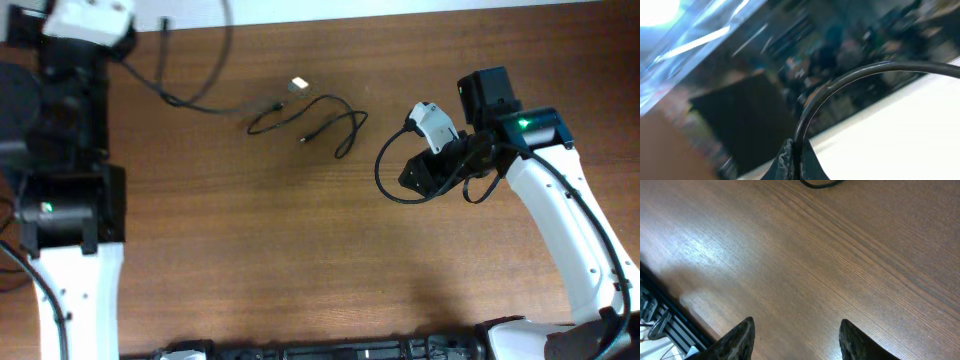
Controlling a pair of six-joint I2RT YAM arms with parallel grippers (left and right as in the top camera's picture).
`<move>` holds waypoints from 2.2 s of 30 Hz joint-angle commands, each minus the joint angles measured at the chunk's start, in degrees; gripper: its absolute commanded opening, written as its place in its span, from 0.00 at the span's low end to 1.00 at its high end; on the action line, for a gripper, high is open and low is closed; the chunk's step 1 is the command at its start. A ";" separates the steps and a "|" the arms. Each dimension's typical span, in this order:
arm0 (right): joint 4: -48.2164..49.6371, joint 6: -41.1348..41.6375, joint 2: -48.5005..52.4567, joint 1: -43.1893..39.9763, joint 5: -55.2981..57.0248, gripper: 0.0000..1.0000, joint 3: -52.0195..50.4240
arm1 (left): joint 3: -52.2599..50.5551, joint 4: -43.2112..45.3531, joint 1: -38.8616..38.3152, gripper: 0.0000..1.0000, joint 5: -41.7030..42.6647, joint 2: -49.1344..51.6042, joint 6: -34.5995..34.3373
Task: Untangle cables
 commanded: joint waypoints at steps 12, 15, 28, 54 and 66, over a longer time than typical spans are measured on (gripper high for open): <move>0.20 -0.37 0.11 -0.15 -0.07 0.53 0.00 | 0.42 2.51 26.47 0.00 -2.99 22.16 -11.02; 0.85 -0.37 0.11 -0.15 -0.09 0.54 0.00 | 0.42 2.01 30.01 0.00 -2.95 26.23 -17.20; -1.33 0.31 0.11 -0.15 -0.13 0.54 0.00 | 0.42 -3.96 32.76 0.88 0.17 45.35 -24.87; -0.46 0.31 0.11 -0.11 -0.55 0.71 0.00 | 0.42 -20.70 3.08 0.99 27.17 44.11 -3.32; -0.48 0.28 0.11 -0.11 -0.52 0.71 0.00 | 0.42 -40.41 -13.42 0.99 35.60 44.11 17.35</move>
